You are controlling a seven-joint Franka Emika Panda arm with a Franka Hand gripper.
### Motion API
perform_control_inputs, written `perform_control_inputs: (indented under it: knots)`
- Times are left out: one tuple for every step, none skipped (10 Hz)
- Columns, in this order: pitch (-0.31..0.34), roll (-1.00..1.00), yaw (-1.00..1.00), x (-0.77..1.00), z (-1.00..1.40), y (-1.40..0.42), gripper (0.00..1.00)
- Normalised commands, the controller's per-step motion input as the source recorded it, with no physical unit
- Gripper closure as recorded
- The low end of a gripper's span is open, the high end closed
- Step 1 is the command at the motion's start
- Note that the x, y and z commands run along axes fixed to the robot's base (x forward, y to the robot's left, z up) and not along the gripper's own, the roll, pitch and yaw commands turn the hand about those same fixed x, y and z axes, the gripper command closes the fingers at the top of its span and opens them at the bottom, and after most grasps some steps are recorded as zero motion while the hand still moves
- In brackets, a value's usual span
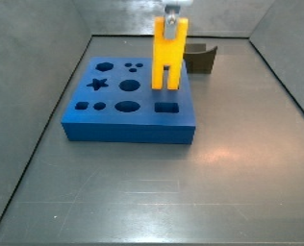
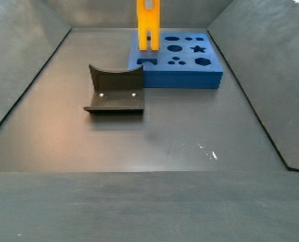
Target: Insert the double-square object.
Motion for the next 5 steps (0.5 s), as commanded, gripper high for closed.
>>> perform_control_inputs:
  knots:
    - [0.037,0.21,0.0,0.29,-0.58,-0.26,1.0]
    - [0.053,0.21,0.0,0.24,-0.57,-0.18,1.0]
    - [0.06,0.21,0.0,0.14,-0.56,-0.05,1.0]
    - [0.034,0.16,0.0,0.05,-0.58,0.0,1.0]
    - [0.011,0.12,0.0,0.0,-0.44,0.0,1.0]
